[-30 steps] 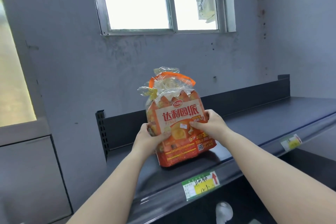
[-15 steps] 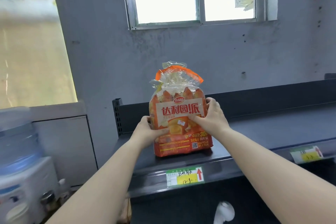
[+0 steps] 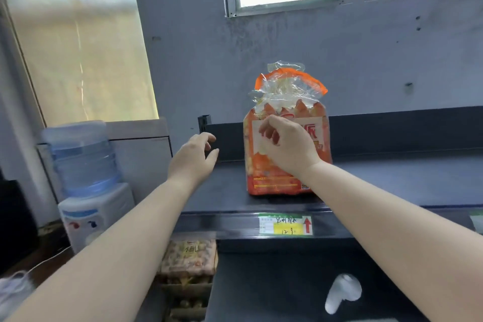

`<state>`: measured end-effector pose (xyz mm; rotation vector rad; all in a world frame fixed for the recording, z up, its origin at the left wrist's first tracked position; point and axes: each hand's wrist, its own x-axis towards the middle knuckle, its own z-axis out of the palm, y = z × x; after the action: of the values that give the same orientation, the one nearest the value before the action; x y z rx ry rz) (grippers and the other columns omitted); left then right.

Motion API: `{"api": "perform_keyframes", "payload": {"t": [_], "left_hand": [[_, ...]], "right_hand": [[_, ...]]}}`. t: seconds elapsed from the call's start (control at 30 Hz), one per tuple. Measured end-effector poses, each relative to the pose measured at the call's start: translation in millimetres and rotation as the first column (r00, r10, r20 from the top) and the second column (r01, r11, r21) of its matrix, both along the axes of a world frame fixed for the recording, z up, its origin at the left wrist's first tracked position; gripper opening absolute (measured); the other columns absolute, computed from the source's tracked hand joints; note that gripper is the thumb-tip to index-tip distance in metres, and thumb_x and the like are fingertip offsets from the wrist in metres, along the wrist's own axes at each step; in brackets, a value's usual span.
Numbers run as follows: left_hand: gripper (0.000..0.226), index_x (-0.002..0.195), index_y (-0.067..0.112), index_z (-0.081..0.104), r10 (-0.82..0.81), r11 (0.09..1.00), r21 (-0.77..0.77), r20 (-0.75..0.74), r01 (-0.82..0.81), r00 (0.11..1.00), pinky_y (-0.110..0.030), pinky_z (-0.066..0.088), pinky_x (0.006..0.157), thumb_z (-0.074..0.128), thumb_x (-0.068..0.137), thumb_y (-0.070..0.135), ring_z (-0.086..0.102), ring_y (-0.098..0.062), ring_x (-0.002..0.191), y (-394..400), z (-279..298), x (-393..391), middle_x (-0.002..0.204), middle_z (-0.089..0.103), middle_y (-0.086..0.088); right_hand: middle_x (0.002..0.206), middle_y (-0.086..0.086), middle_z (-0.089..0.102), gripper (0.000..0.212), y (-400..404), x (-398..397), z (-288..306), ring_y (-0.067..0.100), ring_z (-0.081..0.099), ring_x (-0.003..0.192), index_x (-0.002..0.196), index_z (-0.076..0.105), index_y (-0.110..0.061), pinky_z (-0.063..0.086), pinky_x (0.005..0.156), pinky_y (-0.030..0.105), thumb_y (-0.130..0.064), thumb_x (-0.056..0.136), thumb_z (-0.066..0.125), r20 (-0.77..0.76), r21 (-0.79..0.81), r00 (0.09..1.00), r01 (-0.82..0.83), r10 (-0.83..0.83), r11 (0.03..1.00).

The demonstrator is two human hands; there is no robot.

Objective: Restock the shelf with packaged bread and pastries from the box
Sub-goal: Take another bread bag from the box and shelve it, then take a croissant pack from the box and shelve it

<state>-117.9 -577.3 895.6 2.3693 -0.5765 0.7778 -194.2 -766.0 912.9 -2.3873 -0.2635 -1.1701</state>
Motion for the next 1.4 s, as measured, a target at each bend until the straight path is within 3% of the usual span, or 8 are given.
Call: {"api": "perform_keyframes", "payload": {"t": [0.13,0.3,0.5,0.6,0.7,1.0,1.3,1.4], "left_hand": [[0.028,0.121,0.022,0.054,0.185,0.978,0.113,-0.069,-0.177,0.98,-0.028,0.04,0.073,0.05,0.093,0.022,0.053,-0.018,0.091,64.5,-11.2,-3.0,0.113,0.057,0.001],[0.028,0.119,0.022,0.054,0.408,0.909,0.157,-0.162,-0.385,0.898,-0.03,0.043,0.072,0.048,0.092,0.02,0.052,-0.018,0.09,162.3,-24.7,-20.5,0.112,0.055,0.002],[0.026,0.112,0.018,0.058,0.592,0.803,0.118,-0.259,-0.584,0.763,-0.036,0.049,0.084,0.052,0.088,0.012,0.054,-0.022,0.091,279.4,-40.5,-48.4,0.103,0.058,-0.001],[0.024,0.109,0.018,0.058,0.66,0.741,0.122,-0.312,-0.66,0.684,-0.031,0.041,0.071,0.05,0.089,0.009,0.054,-0.022,0.084,333.1,-56.9,-60.9,0.097,0.055,0.002],[0.023,0.11,0.019,0.058,0.709,0.684,0.146,-0.362,-0.714,0.605,-0.026,0.033,0.072,0.049,0.09,0.011,0.049,-0.017,0.086,379.3,-77.7,-68.8,0.099,0.053,0.004],[0.022,0.108,0.015,0.062,0.704,0.624,0.224,-0.576,-0.748,0.415,-0.027,0.039,0.085,0.055,0.088,0.014,0.054,-0.02,0.097,519.9,-148.7,-88.5,0.109,0.061,-0.004],[0.023,0.11,0.013,0.063,0.655,0.547,0.229,-0.717,-0.805,0.24,-0.026,0.041,0.086,0.055,0.088,0.013,0.058,-0.024,0.109,592.5,-231.7,-109.5,0.114,0.064,-0.006],[0.023,0.109,0.012,0.064,0.611,0.532,0.235,-0.771,-0.814,0.177,-0.023,0.038,0.08,0.055,0.088,0.013,0.057,-0.023,0.1,609.2,-258.1,-113.6,0.113,0.065,-0.007]], "right_hand": [[0.091,-0.008,0.053,0.019,68.7,24.6,-8.6,0.016,0.049,0.092,0.107,0.059,-0.015,0.04,0.067,0.028,-0.019,0.089,0.053,-0.152,-0.267,0.979,-0.175,0.138,0.948],[0.117,-0.002,0.058,0.029,171.4,51.6,-29.3,0.019,0.048,0.111,0.118,0.055,-0.016,0.038,0.072,0.03,-0.023,0.09,0.05,-0.294,-0.438,0.927,-0.348,0.233,0.829],[0.114,0.002,0.061,0.026,289.3,68.9,-55.6,0.023,0.054,0.106,0.113,0.058,-0.016,0.048,0.078,0.035,-0.022,0.088,0.051,-0.416,-0.341,0.814,-0.553,0.406,0.76],[0.112,0.001,0.062,0.026,346.8,72.8,-75.2,0.023,0.056,0.104,0.112,0.059,-0.017,0.046,0.075,0.032,-0.022,0.087,0.054,-0.475,-0.33,0.742,-0.649,0.474,0.685],[0.11,0.0,0.062,0.025,401.2,79.6,-97.1,0.021,0.056,0.103,0.11,0.06,-0.017,0.042,0.07,0.029,-0.023,0.087,0.053,-0.528,-0.321,0.677,-0.718,0.513,0.617],[0.118,0.006,0.057,0.03,553.4,87.3,-165.0,0.024,0.054,0.106,0.116,0.058,-0.013,0.041,0.075,0.03,-0.021,0.089,0.051,-0.697,-0.34,0.517,-0.848,0.497,0.407],[0.105,0.0,0.058,0.024,647.4,89.5,-248.6,0.023,0.057,0.104,0.109,0.06,-0.016,0.044,0.076,0.03,-0.023,0.087,0.053,-0.833,-0.177,0.331,-0.919,0.443,0.353],[0.105,0.001,0.057,0.027,669.2,93.6,-279.4,0.022,0.056,0.102,0.113,0.059,-0.015,0.043,0.075,0.029,-0.024,0.088,0.054,-0.888,-0.144,0.257,-0.943,0.381,0.301]]}}
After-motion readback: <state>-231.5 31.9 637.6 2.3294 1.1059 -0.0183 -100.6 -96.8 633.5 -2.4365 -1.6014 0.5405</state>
